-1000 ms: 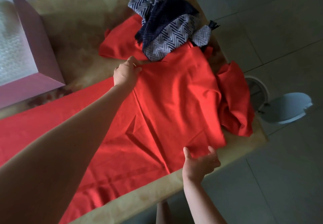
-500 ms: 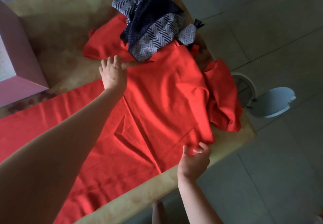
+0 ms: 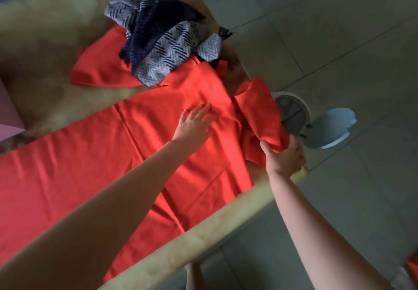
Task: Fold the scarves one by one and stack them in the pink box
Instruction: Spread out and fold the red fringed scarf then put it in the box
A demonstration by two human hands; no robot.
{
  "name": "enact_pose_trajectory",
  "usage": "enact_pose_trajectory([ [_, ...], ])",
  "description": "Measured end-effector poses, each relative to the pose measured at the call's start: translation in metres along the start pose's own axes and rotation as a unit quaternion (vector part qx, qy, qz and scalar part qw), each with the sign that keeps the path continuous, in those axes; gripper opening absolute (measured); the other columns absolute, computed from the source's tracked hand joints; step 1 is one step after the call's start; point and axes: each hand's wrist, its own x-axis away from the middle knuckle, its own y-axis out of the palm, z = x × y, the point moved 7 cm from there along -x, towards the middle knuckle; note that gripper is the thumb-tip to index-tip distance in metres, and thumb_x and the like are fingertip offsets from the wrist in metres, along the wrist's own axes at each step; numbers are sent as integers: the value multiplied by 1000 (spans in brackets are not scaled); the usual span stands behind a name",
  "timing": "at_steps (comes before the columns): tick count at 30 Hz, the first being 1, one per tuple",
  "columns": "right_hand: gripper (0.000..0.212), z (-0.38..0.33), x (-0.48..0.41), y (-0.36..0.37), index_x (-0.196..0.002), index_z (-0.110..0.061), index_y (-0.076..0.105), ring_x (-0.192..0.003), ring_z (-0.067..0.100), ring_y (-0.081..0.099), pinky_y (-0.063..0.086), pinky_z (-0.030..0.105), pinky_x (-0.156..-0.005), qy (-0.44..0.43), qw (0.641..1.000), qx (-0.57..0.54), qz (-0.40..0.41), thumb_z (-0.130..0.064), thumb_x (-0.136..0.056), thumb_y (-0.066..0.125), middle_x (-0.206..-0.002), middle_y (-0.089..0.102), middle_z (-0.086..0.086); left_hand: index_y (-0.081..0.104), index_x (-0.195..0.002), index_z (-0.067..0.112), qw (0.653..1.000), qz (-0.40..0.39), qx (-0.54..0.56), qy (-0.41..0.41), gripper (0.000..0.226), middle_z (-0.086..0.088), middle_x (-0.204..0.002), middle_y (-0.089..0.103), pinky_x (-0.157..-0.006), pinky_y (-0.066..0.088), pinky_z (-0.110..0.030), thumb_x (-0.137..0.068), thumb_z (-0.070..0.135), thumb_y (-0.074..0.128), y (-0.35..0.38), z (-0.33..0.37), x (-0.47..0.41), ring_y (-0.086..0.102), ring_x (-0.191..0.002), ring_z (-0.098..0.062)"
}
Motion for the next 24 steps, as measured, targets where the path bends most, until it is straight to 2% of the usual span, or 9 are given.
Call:
enact_pose_trajectory([
  [3,40,4,-25,-3,-89,-6,69,-102,39,56,37,40,-91,-48,999,24,-8,-43,-72,67,-103,66,19,52,-132,24,984,75,152,-53,40,-5,-146,39,-106,31,-38,-93,19,49,-22,3,-11,38,-132,-25],
  [5,25,0,-34,-16,-85,-2,69,-85,32,63,40,31,-74,-41,996,-76,6,-27,-82,68,-88,69,21,59,-125,17,966,103,231,-59,34,-10,-132,53,-99,40,-36,-93,13,49,-33,7,-14,50,-121,-28],
  [8,9,-28,-34,-43,-86,-9,65,-64,-6,54,40,21,-64,-93,965,-244,15,-16,-85,60,-71,66,-9,64,-117,12,929,107,339,-99,28,-10,-118,65,-93,41,-30,-96,14,46,-46,12,-16,60,-109,-24],
  [11,7,-63,-9,-53,-88,-6,65,-72,-6,55,45,21,-72,-173,952,-253,-20,-12,-86,61,-74,65,-14,61,-117,13,854,69,490,-160,28,-9,-112,65,-82,49,-35,-99,24,42,-54,14,-17,64,-98,-25],
  [13,21,-86,28,-43,-91,-6,67,-90,16,62,48,39,-89,-244,943,-212,-80,-26,-87,62,-89,69,4,56,-118,18,768,15,600,-223,34,-6,-106,63,-74,50,-32,-98,41,40,-54,15,-15,63,-89,-21],
  [14,26,-96,51,-34,-89,-7,68,-96,23,62,44,45,-96,-285,935,-176,-114,-32,-87,60,-95,69,7,54,-117,20,747,-13,617,-247,38,-4,-103,63,-73,51,-33,-95,50,42,-56,14,-12,63,-86,-19],
  [17,20,-107,125,-4,-80,-12,67,-92,24,60,36,45,-105,-382,908,-65,-161,-30,-86,62,-87,67,2,57,-109,23,774,-60,570,-269,40,1,-93,62,-64,51,-25,-86,55,55,-58,4,1,59,-78,-11],
  [20,8,-101,182,12,-82,-17,67,-86,18,60,34,39,-109,-423,888,-57,-170,-23,-86,63,-82,66,-5,63,-106,19,813,-47,525,-249,28,-2,-85,62,-47,43,-14,-81,27,73,-55,-14,13,53,-61,-4],
  [24,13,-91,209,10,-74,-18,59,-67,11,55,35,41,-108,-412,899,-68,-134,-20,-87,61,-67,56,-9,64,-87,14,794,83,554,-234,4,-1,-68,55,-45,39,-18,-88,11,62,-66,-53,33,48,-45,-3],
])
